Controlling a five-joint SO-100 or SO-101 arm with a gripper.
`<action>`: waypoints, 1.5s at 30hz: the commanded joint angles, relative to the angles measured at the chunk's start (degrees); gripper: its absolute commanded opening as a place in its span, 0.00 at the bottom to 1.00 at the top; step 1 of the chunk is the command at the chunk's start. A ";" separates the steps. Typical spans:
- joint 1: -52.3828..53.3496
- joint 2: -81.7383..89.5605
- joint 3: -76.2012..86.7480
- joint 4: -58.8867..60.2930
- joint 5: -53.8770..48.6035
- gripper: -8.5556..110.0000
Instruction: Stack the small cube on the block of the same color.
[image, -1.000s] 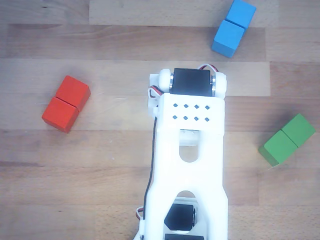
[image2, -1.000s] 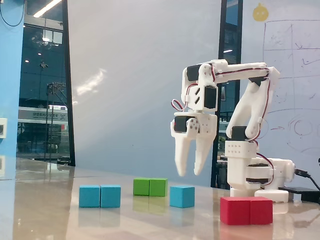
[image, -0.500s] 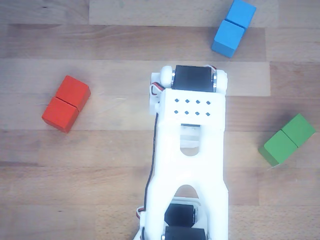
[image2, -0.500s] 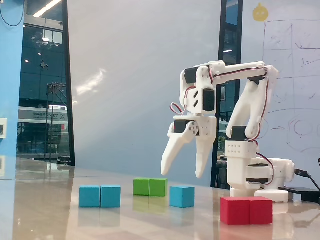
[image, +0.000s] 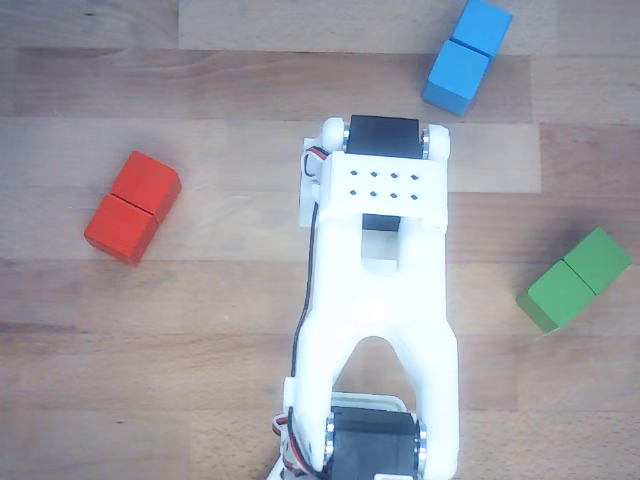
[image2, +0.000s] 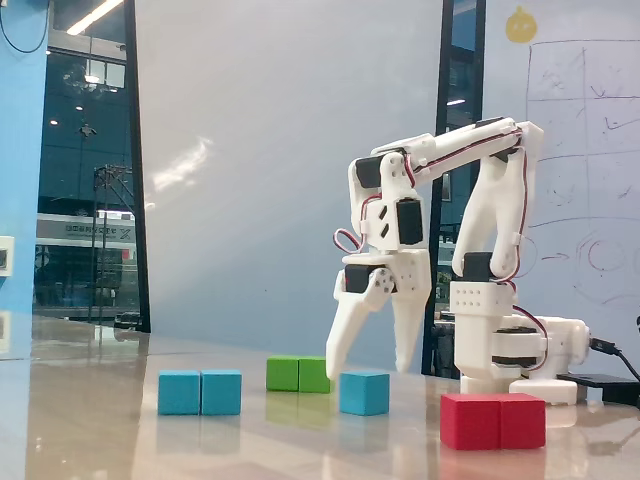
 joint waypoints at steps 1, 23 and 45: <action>0.53 -0.26 -5.36 -3.69 -0.53 0.39; 0.62 -4.39 -5.36 -10.37 -0.53 0.25; 0.97 1.05 -10.55 -8.00 -0.53 0.15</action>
